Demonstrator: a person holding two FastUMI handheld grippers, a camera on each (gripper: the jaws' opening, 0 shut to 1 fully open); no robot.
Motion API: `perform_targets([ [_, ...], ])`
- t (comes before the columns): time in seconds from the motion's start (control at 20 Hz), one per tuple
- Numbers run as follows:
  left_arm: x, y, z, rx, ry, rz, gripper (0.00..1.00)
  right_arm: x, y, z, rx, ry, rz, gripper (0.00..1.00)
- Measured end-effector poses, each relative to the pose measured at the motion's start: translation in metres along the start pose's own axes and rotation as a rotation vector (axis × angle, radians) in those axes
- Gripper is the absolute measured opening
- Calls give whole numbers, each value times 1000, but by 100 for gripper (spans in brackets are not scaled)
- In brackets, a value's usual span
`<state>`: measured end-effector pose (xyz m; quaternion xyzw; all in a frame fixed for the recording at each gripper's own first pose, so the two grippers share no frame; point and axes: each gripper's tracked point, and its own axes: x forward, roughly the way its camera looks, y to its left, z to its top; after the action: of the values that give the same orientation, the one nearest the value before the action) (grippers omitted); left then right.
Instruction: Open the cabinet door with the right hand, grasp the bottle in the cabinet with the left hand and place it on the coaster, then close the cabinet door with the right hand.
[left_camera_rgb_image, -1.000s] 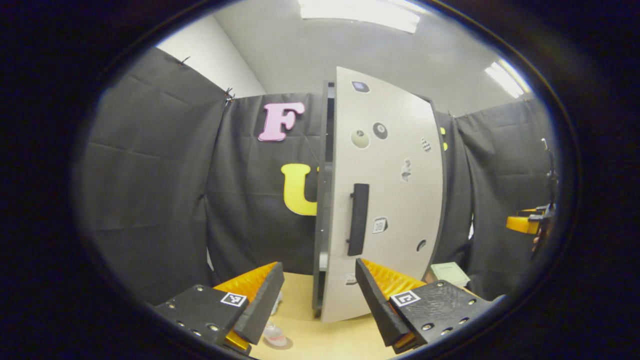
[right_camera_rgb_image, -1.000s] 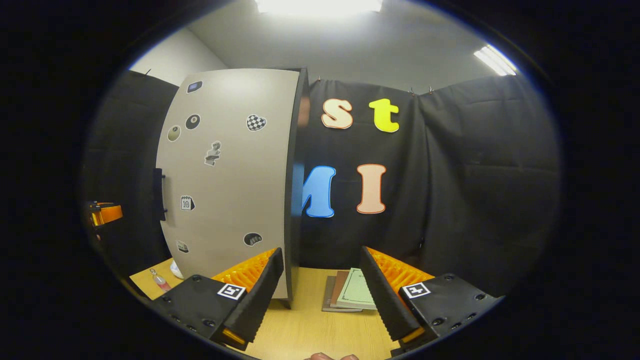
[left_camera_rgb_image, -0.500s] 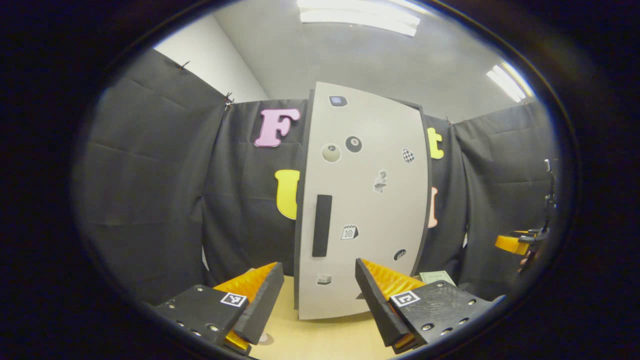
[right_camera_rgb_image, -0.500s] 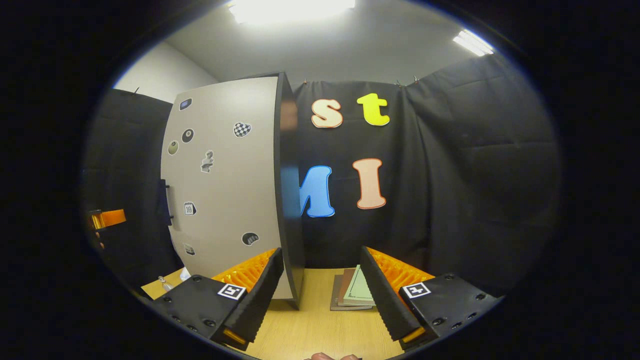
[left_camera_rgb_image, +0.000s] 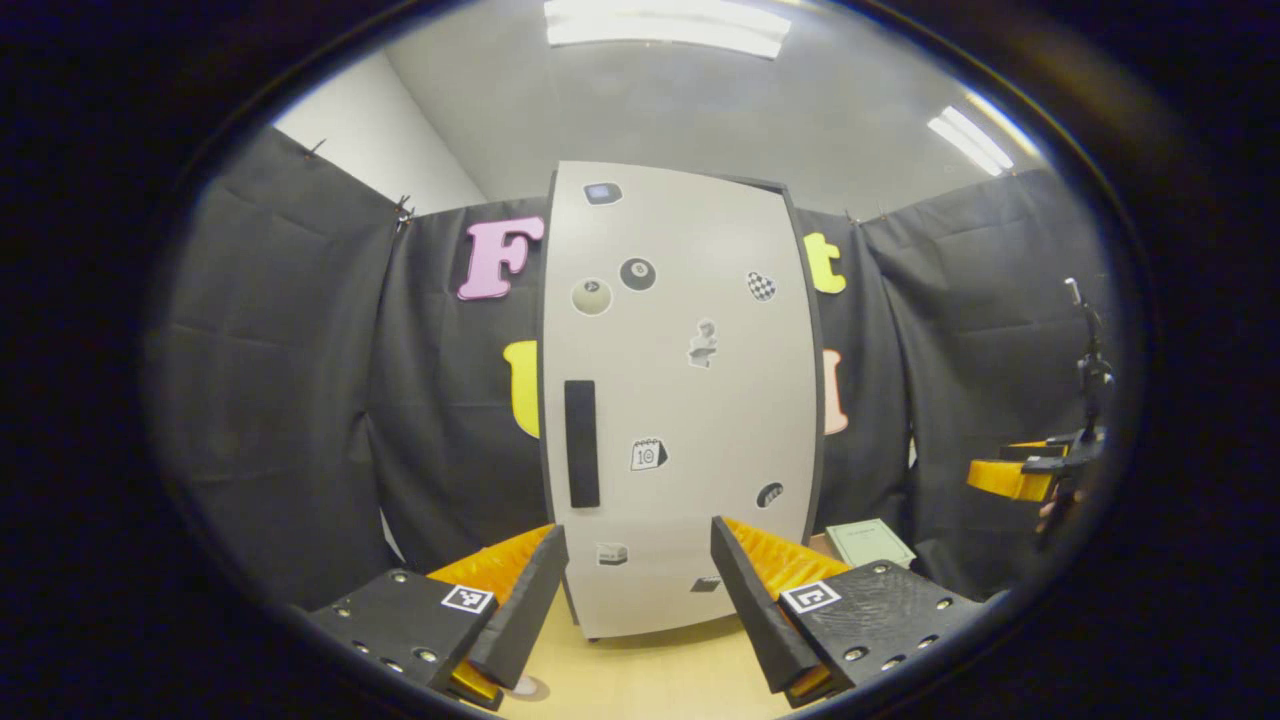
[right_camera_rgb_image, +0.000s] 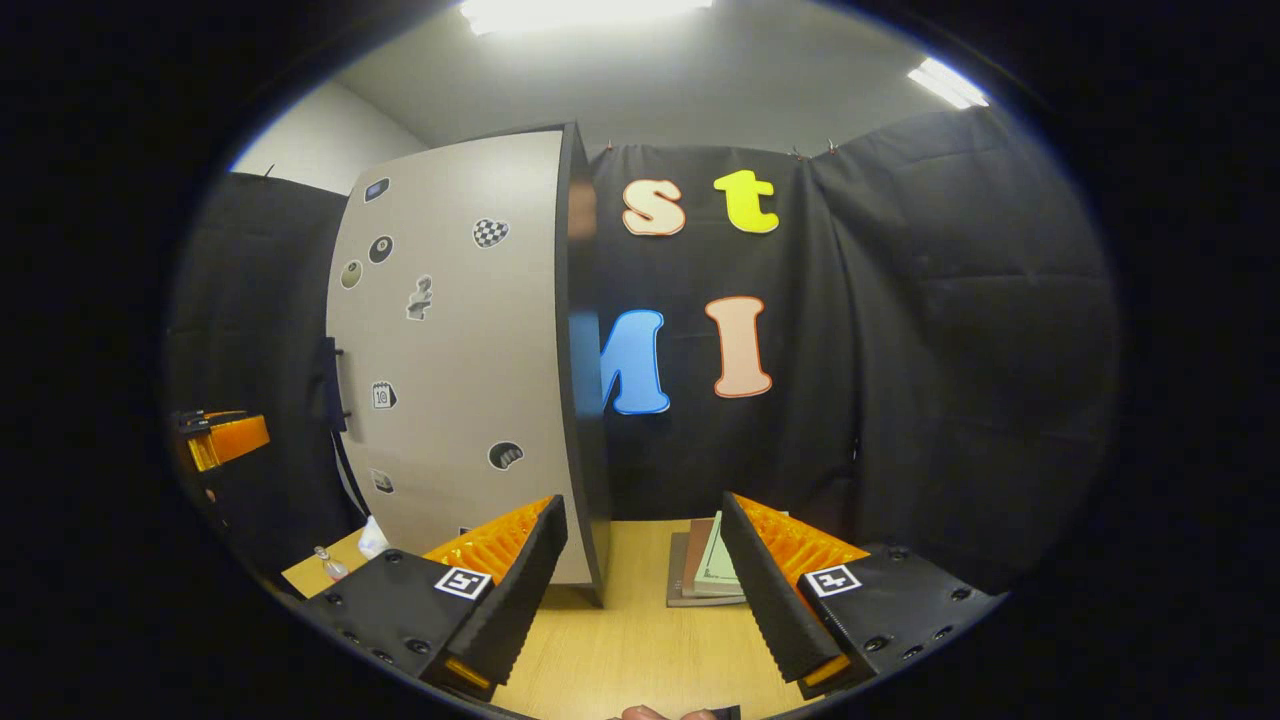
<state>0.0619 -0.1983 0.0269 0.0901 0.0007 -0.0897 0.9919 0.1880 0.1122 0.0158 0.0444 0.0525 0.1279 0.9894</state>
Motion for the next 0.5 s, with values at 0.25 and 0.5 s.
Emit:
perform_targets([
  [0.25, -1, 27, -10, -9, 20, 19, 87, 0, -17, 4, 14, -13, -114, 98],
  [0.5, 9, 47, -12, -13, 5, 43, 87, -1, -19, 17, 12, -41, -132, 98],
])
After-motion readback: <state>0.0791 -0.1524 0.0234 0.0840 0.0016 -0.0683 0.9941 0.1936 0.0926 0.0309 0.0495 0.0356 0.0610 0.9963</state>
